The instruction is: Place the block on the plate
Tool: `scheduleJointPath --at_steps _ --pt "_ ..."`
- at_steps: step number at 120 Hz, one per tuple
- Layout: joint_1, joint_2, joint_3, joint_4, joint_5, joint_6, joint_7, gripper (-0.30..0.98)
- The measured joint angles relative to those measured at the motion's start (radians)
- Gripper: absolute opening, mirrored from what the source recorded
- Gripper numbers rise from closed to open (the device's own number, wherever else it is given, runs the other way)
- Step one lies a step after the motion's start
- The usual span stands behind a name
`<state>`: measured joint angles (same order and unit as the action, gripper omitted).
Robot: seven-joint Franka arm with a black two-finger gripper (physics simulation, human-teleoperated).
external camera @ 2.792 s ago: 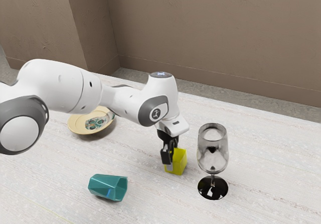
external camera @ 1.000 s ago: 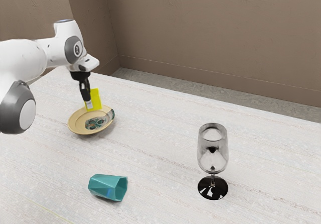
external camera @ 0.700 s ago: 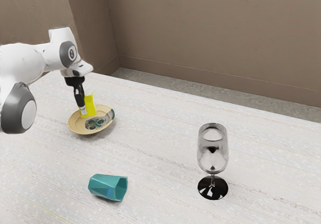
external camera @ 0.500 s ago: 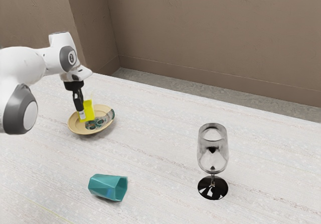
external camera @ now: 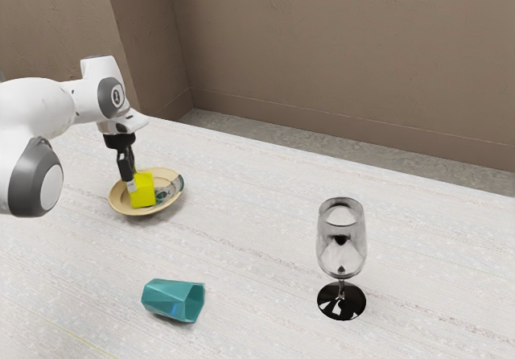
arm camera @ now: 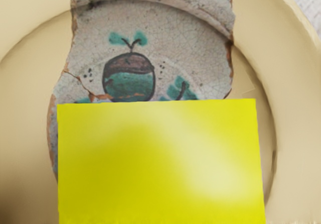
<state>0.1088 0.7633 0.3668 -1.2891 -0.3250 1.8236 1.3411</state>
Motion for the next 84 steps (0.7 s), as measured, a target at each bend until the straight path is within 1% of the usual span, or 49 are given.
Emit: scheduleJointPath --at_steps 10,20,34,40,52,64,69,75,84 --pt "-0.001 -0.011 0.0 -0.001 0.001 -0.003 0.004 0.62" --pt "-0.002 -0.049 0.001 -0.008 0.002 -0.008 0.007 0.64" --pt "-0.025 -0.177 -0.026 -0.042 0.017 -0.028 0.004 0.66" --pt "-0.036 -0.242 -0.077 -0.06 0.049 -0.046 -0.006 0.66" --pt "-0.057 -0.361 -0.215 -0.089 0.134 -0.096 -0.038 0.67" --pt "-0.131 -0.52 -0.28 -0.17 0.196 -0.148 -0.082 0.68" --pt "-0.141 -0.578 -0.343 -0.173 0.227 -0.18 -0.107 0.68" --pt "-0.15 -0.621 -0.404 -0.165 0.253 -0.214 -0.137 0.68" --pt "-0.145 -0.652 -0.456 -0.162 0.276 -0.253 -0.182 0.68"
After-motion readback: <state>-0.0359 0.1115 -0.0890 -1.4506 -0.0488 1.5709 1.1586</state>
